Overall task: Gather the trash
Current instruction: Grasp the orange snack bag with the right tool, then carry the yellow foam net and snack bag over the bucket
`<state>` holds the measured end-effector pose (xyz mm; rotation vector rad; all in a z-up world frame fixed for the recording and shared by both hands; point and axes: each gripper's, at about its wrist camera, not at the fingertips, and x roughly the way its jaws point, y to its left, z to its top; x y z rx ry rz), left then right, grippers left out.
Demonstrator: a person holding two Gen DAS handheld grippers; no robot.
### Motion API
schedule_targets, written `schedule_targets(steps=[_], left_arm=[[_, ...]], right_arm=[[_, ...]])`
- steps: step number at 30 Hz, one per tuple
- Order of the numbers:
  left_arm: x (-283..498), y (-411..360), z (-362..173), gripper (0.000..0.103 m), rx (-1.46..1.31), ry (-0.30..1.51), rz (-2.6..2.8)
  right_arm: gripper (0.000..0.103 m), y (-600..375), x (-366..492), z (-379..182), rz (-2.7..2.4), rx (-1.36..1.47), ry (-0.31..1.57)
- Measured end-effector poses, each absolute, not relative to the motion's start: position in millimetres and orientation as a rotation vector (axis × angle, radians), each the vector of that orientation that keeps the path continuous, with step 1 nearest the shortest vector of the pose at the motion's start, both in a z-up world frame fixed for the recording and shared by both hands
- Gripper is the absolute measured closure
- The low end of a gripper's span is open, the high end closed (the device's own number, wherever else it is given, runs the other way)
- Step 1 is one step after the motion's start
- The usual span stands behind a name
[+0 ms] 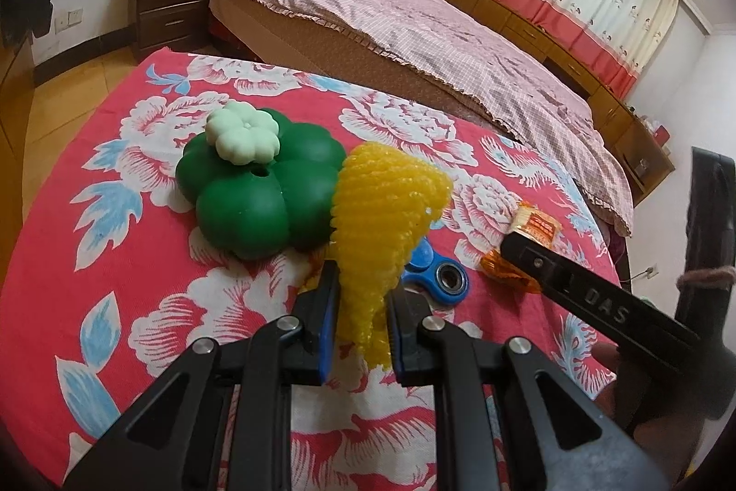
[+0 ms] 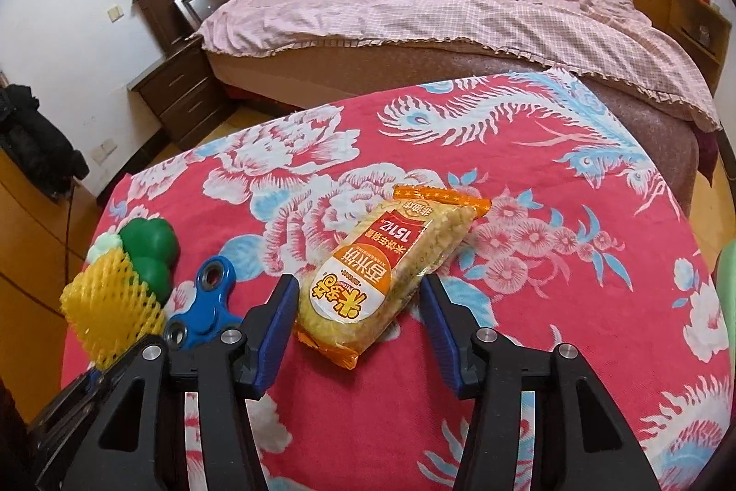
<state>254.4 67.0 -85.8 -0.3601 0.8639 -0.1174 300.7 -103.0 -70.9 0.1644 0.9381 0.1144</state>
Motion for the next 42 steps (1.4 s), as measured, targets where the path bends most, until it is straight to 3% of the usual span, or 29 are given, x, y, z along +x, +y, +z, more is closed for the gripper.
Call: schedule_targets(steps=[21, 42], left_arm=[[240.2, 51.1, -56.6, 0.09, -0.345, 0.809, -0.183], [191.7, -35.1, -4.9, 0.09, -0.237, 0.797, -0.372]], right_arm=[[0.048, -164.5, 221.2, -15.7, 0.133, 0.215, 0.826], [0.048, -269.2, 134.9, 5.4, -0.013, 0.348, 0.763]])
